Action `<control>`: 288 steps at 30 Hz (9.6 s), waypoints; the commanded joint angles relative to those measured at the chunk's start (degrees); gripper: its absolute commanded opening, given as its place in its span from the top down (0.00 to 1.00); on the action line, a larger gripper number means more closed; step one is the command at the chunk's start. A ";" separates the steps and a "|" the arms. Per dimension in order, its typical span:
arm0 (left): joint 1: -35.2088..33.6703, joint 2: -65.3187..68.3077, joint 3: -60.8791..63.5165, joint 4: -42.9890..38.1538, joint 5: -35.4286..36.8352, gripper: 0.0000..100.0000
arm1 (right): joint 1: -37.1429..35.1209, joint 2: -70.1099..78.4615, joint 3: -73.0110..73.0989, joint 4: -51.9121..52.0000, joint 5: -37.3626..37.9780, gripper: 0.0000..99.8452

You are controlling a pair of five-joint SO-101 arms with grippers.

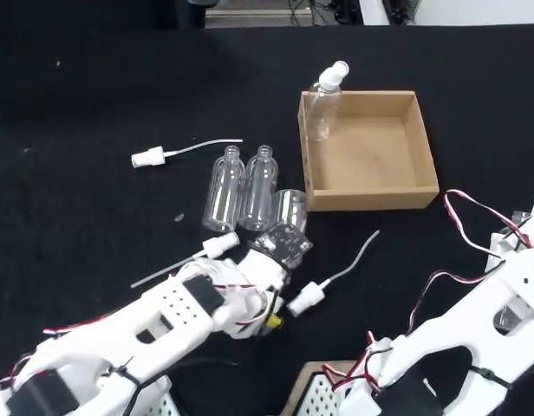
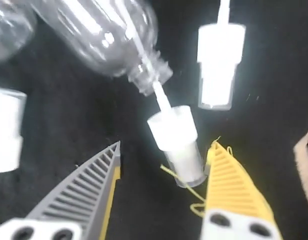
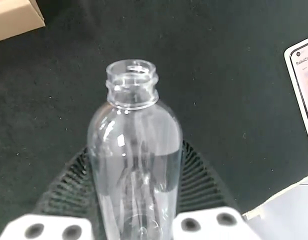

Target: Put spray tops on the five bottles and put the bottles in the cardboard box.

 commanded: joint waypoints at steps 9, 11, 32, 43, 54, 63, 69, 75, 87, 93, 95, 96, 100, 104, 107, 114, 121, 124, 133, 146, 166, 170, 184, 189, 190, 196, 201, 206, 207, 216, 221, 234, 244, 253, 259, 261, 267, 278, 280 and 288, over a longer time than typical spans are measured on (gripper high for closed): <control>-0.31 9.67 -4.44 -3.78 2.55 0.80 | 0.97 -0.04 -3.82 -0.97 0.35 0.99; -0.31 8.79 -5.05 -1.49 2.55 0.88 | 0.97 -0.04 -3.82 -0.97 0.35 0.99; -14.11 -18.81 -13.05 47.21 -27.43 0.97 | 0.44 -0.04 -3.74 -1.05 0.26 0.99; -45.58 -27.78 -16.31 57.23 -69.89 0.97 | 0.44 -0.13 -3.82 -0.97 0.09 0.99; -67.91 -10.99 -14.29 31.65 -76.04 0.97 | -3.16 -1.10 -4.35 3.69 0.00 0.99; -69.23 12.66 -24.48 22.42 -69.10 0.96 | -14.59 -12.97 -1.98 8.97 -7.74 0.99; -70.29 21.45 -31.69 22.51 -68.66 0.78 | -33.32 -17.27 6.29 7.21 -14.77 0.99; -71.16 23.30 -42.15 33.85 -68.66 0.74 | -52.75 -19.30 16.22 -1.23 -26.11 0.99; -72.66 23.91 -51.91 44.92 -28.22 0.74 | -60.22 -24.13 28.53 -11.43 -28.57 0.99; -73.71 23.91 -46.81 44.66 -1.49 0.74 | -60.40 -24.13 30.46 -12.92 -28.66 0.99; -73.45 24.00 -43.03 43.78 2.64 0.74 | -60.40 -24.13 30.46 -12.92 -28.75 0.99; -73.45 24.00 -40.92 42.37 3.78 0.74 | -60.48 -24.13 30.46 -12.92 -28.75 0.99; -75.38 24.00 -33.98 34.11 6.24 0.74 | -60.48 -24.13 30.46 -12.92 -28.75 0.99; -79.96 23.91 -33.27 26.99 10.64 0.74 | -60.48 -24.13 30.46 -12.92 -28.75 0.99; -81.19 23.91 -34.15 22.07 15.21 0.74 | -60.48 -24.13 30.46 -12.92 -28.75 0.99; -80.31 25.23 -34.77 10.46 21.10 0.74 | -60.48 -24.13 30.55 -12.92 -28.92 0.99; -80.22 24.97 -44.62 32.79 16.09 0.74 | -60.48 -24.13 30.55 -12.92 -28.92 0.99; -79.87 25.67 -46.99 42.46 -4.13 0.74 | -60.48 -24.13 30.55 -12.92 -28.84 0.99; -82.77 35.34 -46.37 46.42 -35.34 0.74 | -60.48 -24.13 30.55 -12.92 -28.75 0.99; -87.78 42.55 -54.20 35.34 -33.49 0.74 | -60.48 -24.13 30.55 -12.92 -28.66 0.99; -83.30 44.57 -67.56 36.66 -4.31 0.74 | -60.40 -24.40 31.52 -12.92 -28.57 0.99; -83.03 41.32 -72.31 47.21 -4.04 0.74 | -60.31 -24.40 31.52 -12.92 -28.57 0.99; -73.63 39.74 -56.84 39.47 0.44 0.74 | -60.31 -24.40 31.52 -12.75 -28.57 0.99; -73.45 40.35 -52.79 34.37 0.53 0.74 | -60.22 -24.40 31.52 -12.75 -28.57 0.99; -73.54 40.35 -51.82 33.23 0.53 0.74 | -60.22 -24.40 31.52 -12.75 -28.57 0.99; -73.01 39.65 -49.27 32.70 2.64 0.85 | -60.22 -24.48 31.52 -12.92 -28.57 0.99; -71.43 39.65 -54.29 37.45 2.55 0.96 | -60.48 -24.48 29.85 -12.92 -28.57 0.99; -69.93 39.65 -64.31 45.27 2.46 0.96 | -60.48 -24.48 26.33 -12.92 -28.57 0.99; -69.76 39.65 -66.42 46.95 2.46 0.96 | -60.57 -24.48 25.27 -12.92 -28.57 0.99; -64.48 39.65 -82.68 58.20 2.81 0.96 | -69.27 -24.13 17.36 -15.30 -29.10 0.99; -62.29 38.07 -92.62 61.98 2.81 0.96 | -77.89 -24.22 22.64 -28.13 -29.10 0.99; -54.20 19.08 -92.18 51.25 8.00 0.96 | -83.08 -28.09 37.32 -42.90 -29.19 0.99; -44.26 7.30 -83.47 38.77 17.05 0.96 | -82.99 -51.03 48.40 -43.08 -32.70 0.99; -30.55 -4.66 -76.26 22.15 17.93 0.96 | -82.99 -52.35 50.07 -43.25 -32.70 0.99; -20.53 -8.79 -73.63 20.48 17.93 0.96 | -82.90 -52.70 50.24 -43.25 -32.70 0.99; -18.59 -8.97 -71.25 19.43 17.93 0.96 | -82.81 -52.79 50.24 -43.25 -32.70 0.99; -16.40 -8.97 -62.37 9.49 17.93 0.96 | -82.73 -52.79 50.24 -43.16 -32.70 0.99; -16.75 -16.79 -51.21 0.97 17.93 0.96 | -82.73 -52.79 50.33 -43.25 -32.70 0.99; -16.84 -18.46 -47.60 -2.64 17.93 0.96 | -82.73 -52.79 50.33 -43.25 -32.70 0.99; -16.48 -21.36 -37.05 -8.18 17.93 0.96 | -82.73 -52.79 50.33 -43.25 -32.70 0.99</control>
